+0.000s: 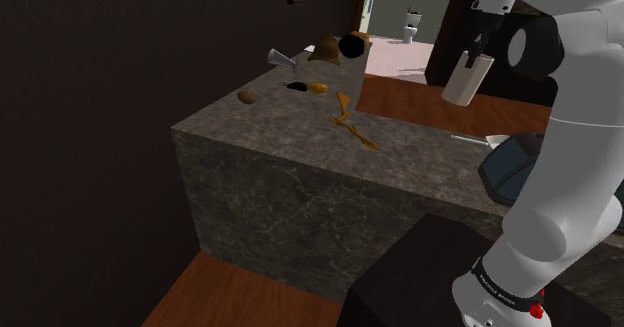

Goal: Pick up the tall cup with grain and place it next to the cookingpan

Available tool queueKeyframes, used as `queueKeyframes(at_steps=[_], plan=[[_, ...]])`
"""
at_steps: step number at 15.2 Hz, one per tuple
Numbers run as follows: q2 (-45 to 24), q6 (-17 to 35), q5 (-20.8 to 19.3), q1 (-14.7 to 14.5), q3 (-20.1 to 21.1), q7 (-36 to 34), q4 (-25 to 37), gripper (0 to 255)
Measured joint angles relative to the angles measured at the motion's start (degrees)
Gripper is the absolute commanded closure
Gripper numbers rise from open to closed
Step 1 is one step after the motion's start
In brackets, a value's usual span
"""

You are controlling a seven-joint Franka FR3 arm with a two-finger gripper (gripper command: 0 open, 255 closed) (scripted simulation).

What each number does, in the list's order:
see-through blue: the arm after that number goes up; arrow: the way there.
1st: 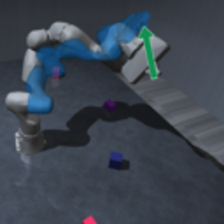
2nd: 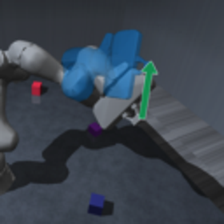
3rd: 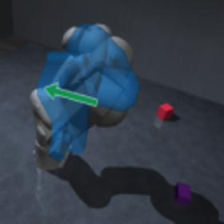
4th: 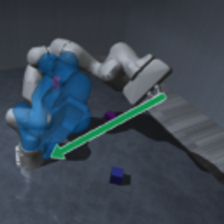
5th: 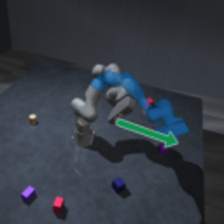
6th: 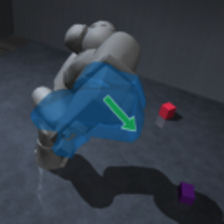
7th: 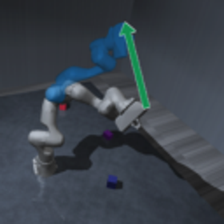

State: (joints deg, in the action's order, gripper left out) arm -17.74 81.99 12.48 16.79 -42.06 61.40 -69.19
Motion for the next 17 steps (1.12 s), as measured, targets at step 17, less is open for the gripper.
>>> queueKeyframes(at_steps=[17], plan=[[4.1,14.8,-2.7,-3.9,0.2,-0.7,-18.2,255]])
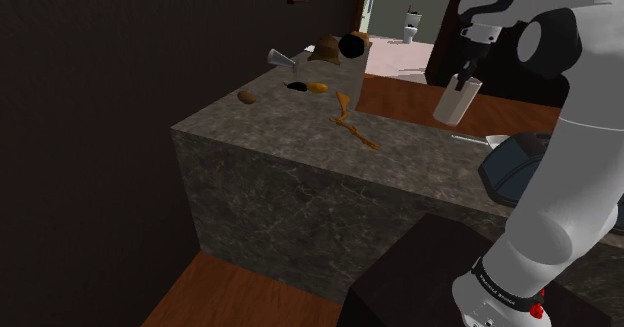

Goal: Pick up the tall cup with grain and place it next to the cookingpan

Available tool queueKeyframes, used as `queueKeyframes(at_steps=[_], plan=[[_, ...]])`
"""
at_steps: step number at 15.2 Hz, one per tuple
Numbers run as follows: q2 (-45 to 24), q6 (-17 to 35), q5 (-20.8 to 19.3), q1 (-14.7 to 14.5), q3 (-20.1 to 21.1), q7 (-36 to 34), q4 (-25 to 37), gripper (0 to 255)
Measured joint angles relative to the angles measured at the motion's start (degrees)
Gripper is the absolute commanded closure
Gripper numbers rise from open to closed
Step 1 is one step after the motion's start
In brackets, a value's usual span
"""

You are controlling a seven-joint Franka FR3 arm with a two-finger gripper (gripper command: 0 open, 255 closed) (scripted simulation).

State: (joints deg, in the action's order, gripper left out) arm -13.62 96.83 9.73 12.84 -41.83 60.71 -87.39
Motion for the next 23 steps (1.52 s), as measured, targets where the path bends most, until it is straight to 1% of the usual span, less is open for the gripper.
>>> queueKeyframes(at_steps=[10,23], plan=[[0.1,7.7,0.1,-0.8,0.4,0.2,-7.9,255],[-2.2,16.8,2.2,-0.5,1.1,1.8,-15.2,255]])
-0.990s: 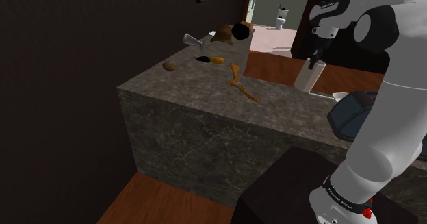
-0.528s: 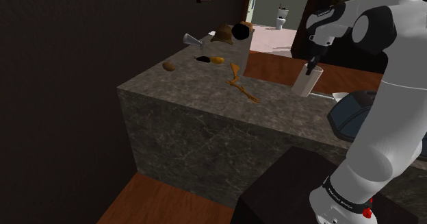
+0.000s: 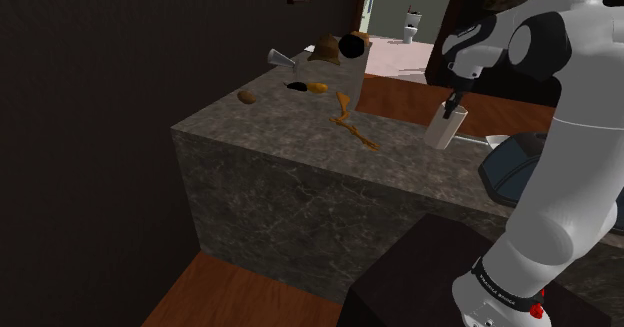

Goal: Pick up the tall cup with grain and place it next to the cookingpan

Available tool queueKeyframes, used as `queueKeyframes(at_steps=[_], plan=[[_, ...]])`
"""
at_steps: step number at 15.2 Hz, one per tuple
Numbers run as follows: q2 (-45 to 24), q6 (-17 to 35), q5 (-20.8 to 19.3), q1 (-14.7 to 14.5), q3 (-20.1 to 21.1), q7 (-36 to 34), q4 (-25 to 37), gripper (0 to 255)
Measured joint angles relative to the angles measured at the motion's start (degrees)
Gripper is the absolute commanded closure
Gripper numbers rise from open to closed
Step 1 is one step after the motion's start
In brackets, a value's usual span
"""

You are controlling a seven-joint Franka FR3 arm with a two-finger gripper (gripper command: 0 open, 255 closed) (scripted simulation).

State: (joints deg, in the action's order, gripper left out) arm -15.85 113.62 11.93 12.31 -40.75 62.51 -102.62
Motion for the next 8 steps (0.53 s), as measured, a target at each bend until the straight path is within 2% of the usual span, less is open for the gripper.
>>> queueKeyframes(at_steps=[8], plan=[[-1.3,3.0,1.2,0.3,0.5,0.7,-2.0,255]])
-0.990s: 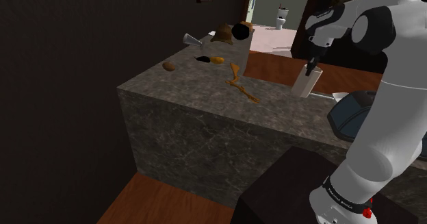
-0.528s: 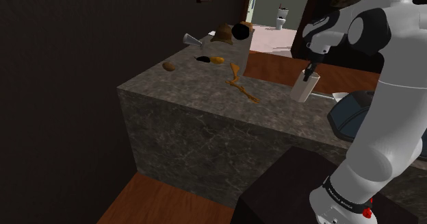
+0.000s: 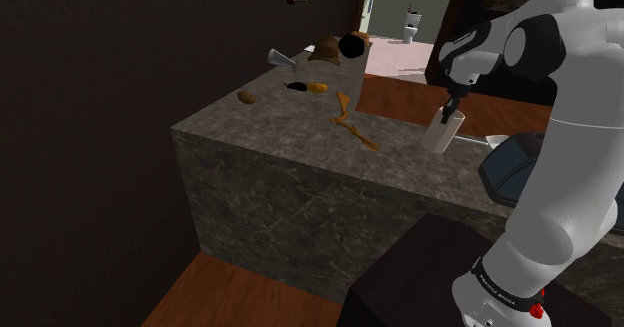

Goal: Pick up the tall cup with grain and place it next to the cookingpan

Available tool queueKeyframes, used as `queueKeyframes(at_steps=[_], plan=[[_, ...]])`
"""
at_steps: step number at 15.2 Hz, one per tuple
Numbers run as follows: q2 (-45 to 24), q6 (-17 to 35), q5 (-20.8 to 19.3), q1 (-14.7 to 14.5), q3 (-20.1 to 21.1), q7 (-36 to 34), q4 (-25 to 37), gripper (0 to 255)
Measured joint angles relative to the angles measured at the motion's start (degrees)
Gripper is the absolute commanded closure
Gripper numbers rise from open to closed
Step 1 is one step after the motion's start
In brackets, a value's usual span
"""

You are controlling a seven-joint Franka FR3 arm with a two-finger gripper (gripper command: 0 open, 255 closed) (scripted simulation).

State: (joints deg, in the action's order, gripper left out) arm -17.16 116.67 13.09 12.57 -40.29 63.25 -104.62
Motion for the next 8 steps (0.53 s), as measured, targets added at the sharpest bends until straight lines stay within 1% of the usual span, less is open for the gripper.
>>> queueKeyframes(at_steps=[2,3,8], plan=[[0.0,0.0,0.0,0.0,0.0,0.0,0.0,255],[0.0,0.0,0.0,0.0,0.0,0.0,0.0,0],[0.0,0.0,0.0,0.0,0.0,0.0,0.0,0]])
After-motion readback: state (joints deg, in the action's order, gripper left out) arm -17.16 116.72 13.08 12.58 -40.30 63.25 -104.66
